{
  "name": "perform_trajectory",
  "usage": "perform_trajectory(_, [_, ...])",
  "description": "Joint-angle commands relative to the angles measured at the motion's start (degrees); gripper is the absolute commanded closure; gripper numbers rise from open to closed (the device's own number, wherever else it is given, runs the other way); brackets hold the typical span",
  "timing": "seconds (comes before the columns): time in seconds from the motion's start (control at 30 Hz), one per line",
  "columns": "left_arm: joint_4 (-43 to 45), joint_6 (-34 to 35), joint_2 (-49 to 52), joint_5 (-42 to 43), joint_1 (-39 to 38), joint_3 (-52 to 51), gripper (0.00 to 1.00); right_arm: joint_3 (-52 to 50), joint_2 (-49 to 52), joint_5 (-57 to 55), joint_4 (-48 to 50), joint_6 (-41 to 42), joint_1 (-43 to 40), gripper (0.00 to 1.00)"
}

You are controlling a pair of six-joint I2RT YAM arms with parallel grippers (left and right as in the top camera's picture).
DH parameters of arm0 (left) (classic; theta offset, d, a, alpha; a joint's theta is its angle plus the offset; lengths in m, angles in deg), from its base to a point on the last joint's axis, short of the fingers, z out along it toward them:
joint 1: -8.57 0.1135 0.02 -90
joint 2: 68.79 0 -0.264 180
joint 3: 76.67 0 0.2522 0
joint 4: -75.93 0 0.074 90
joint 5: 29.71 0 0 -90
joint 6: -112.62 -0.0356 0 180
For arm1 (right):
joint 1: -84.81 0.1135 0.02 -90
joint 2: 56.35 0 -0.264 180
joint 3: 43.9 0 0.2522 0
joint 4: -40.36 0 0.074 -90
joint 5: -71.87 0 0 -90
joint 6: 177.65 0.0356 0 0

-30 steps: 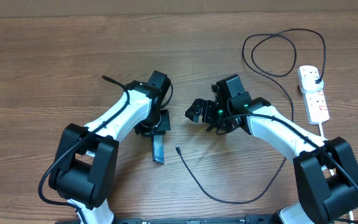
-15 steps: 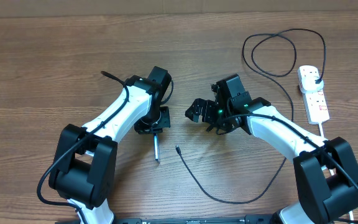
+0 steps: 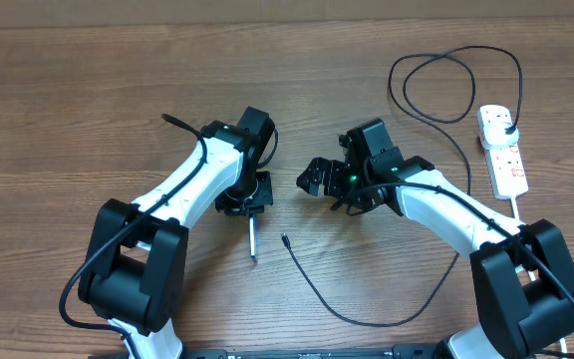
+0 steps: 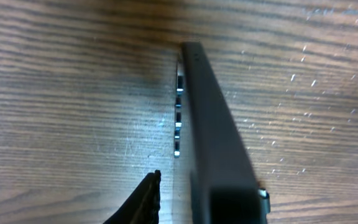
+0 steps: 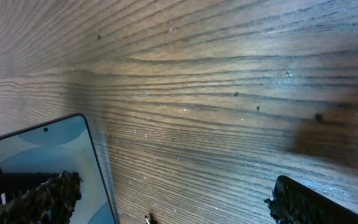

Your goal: Plug charger to phone and switch on socket

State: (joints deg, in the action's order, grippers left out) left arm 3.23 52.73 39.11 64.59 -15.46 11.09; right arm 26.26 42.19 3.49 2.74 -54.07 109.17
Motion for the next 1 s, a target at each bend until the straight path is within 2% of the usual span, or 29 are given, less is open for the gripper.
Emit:
perform_trajectory(0.0, [-0.6, 0.6, -0.3, 0.3, -0.4, 1.0, 0.8, -0.4, -0.4, -0.6, 0.1, -0.5, -0.1, 0.0])
perform_trajectory(0.1, [-0.6, 0.6, -0.3, 0.2, -0.4, 1.0, 0.87, -0.4, -0.4, -0.6, 0.2, -0.5, -0.1, 0.0])
perform_trajectory(0.17, [-0.6, 0.6, -0.3, 0.2, -0.4, 1.0, 0.88, -0.4, -0.4, -0.6, 0.2, -0.5, -0.1, 0.0])
perform_trajectory(0.2, [-0.6, 0.6, -0.3, 0.2, -0.4, 1.0, 0.87, -0.4, -0.4, -0.6, 0.2, -0.5, -0.1, 0.0])
perform_trajectory(0.3, [-0.7, 0.6, -0.3, 0.3, -0.4, 1.0, 0.73, -0.4, -0.4, -0.6, 0.2, -0.5, -0.1, 0.0])
perform_trajectory(0.37, [-0.9, 0.6, -0.3, 0.3, -0.4, 1.0, 0.7, -0.4, -0.4, -0.6, 0.2, -0.5, -0.1, 0.0])
perform_trajectory(0.6, [-1.5, 0.6, -0.3, 2.0, -0.4, 1.0, 0.7, -0.4, -0.4, -0.6, 0.2, -0.5, -0.1, 0.0])
perform_trajectory(0.7, [-1.4, 0.6, -0.3, 1.7, -0.4, 1.0, 0.8, -0.4, -0.4, -0.6, 0.2, -0.5, -0.1, 0.0])
perform_trajectory(0.97, [-1.3, 0.8, -0.3, 1.8, -0.4, 1.0, 0.75, -0.4, -0.4, -0.6, 0.2, -0.5, -0.1, 0.0])
